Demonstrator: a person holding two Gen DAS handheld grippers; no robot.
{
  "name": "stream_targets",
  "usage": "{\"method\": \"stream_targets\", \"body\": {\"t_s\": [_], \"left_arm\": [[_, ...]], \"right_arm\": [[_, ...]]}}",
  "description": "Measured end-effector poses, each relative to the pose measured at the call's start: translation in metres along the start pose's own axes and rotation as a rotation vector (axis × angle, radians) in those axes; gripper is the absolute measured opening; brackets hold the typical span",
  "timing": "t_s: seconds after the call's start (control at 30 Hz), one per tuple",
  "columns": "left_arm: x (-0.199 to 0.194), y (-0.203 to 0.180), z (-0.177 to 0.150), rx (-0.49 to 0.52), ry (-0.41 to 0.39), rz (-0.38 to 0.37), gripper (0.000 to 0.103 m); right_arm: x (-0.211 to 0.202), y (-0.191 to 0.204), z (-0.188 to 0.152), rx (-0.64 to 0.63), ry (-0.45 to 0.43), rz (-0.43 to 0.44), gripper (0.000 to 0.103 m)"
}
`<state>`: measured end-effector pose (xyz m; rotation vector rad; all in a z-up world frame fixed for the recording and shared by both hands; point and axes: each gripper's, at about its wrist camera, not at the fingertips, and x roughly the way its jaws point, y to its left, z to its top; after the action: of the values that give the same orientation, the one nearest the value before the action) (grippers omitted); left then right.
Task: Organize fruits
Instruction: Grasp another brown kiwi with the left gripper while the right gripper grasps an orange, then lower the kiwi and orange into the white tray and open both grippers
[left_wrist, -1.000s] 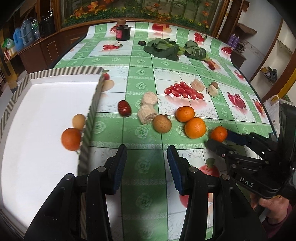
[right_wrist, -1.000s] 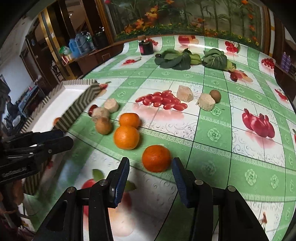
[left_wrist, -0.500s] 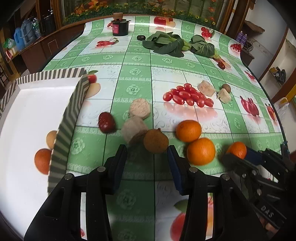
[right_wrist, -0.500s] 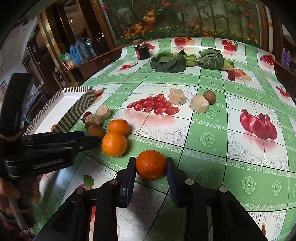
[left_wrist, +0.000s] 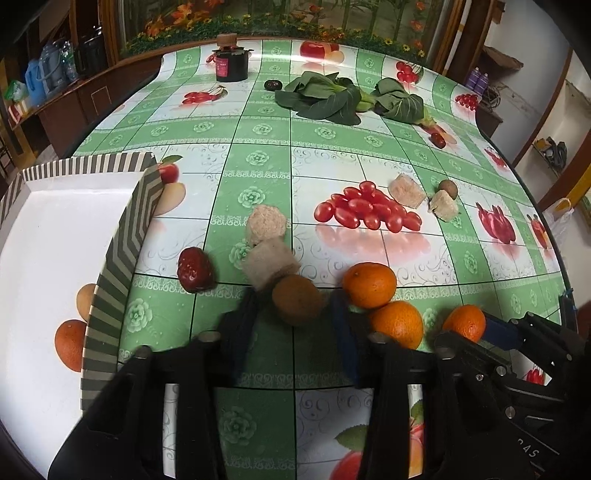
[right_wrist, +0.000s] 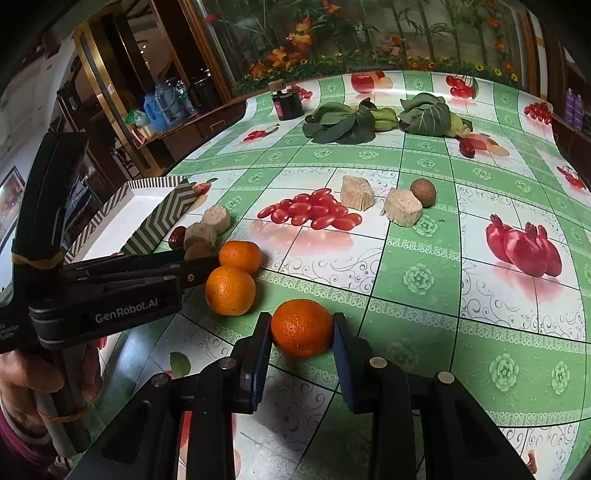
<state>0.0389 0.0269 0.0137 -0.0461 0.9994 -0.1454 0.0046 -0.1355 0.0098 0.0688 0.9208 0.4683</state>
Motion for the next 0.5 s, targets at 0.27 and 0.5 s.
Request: {"method": "stream_targets", "body": {"t_s": [0.27, 0.5], "left_arm": [[-0.011, 0.013, -0.008, -0.019, -0.004, -0.017, 0.025], [-0.053, 0.031, -0.02, -0.036, -0.045, -0.045, 0.025]], "right_arm": [[-0.005, 0.004, 0.001, -0.003, -0.008, -0.003, 0.031], [-0.016, 0.026, 0.01, -0.012, -0.033, 0.048, 0.031]]}}
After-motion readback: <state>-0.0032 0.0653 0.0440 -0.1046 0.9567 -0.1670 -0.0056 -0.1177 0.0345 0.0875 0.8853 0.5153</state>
